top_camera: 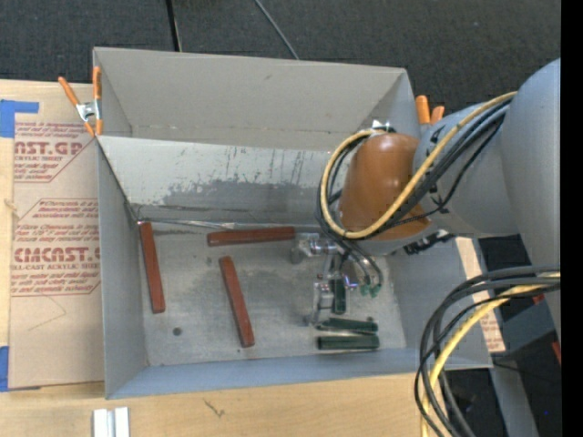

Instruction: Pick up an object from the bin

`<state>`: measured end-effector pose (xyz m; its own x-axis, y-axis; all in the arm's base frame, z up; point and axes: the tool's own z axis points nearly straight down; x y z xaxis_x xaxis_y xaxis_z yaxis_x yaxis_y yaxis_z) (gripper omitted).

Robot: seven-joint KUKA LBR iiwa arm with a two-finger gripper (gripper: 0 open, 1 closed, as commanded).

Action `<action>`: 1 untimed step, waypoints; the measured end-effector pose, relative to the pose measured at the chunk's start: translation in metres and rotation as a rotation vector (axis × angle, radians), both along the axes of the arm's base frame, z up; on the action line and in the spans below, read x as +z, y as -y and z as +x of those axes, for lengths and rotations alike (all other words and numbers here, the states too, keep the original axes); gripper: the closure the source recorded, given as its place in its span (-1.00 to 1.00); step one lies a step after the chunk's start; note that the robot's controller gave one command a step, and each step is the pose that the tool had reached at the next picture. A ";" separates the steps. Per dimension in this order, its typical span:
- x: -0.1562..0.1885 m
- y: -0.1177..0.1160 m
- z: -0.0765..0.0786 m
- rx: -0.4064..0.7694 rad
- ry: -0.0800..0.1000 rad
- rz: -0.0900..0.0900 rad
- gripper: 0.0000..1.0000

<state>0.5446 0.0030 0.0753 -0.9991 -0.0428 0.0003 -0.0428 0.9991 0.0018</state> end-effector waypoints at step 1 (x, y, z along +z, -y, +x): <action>0.006 0.025 -0.023 0.224 0.000 -0.004 -1.00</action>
Offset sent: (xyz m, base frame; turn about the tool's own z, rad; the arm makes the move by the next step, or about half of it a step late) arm -0.0139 -0.0772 0.0033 -0.5507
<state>0.5213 -0.0216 0.0817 -0.9646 -0.2636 0.0010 -0.2636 0.9646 -0.0023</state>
